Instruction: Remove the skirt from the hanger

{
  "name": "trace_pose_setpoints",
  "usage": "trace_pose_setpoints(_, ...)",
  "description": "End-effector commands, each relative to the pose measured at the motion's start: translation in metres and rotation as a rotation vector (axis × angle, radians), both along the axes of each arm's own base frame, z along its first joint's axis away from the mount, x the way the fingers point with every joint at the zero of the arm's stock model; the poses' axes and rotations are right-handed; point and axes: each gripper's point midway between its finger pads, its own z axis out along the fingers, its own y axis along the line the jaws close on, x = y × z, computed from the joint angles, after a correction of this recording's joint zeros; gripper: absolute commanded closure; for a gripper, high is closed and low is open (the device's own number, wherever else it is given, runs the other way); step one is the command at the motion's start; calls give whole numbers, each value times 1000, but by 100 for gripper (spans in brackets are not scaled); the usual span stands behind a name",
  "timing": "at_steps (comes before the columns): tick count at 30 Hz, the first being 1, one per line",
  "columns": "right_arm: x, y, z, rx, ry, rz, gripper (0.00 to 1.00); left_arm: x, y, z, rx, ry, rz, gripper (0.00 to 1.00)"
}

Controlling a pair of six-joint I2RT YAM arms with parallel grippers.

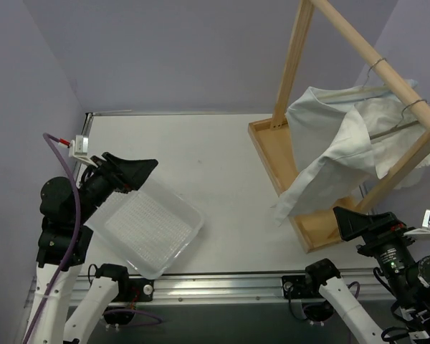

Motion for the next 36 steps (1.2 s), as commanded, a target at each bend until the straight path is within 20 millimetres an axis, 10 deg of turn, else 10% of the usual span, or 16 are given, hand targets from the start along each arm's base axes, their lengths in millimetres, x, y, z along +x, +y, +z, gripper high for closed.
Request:
trace_pose_setpoints(1,0,-20,-14,-59,73,-96,0,1,-25,-7,-189,97,-161,6)
trace_pose_setpoints(2,-2,-25,-13,-58,69,-114,0,-3,-29,25,-250,-54,-222,6)
trace_pose_setpoints(11,-21,-39,-11,-19,81,-80,0,12,-43,23,-113,-20,-222,5)
trace_pose_setpoints(21,-2,-18,-16,-70,161,-13,0,36,-158,59,272,-238,-482,8)
trace_pose_setpoints(36,-4,2,-3,-15,122,90,0,52,-260,100,218,-546,-663,7)
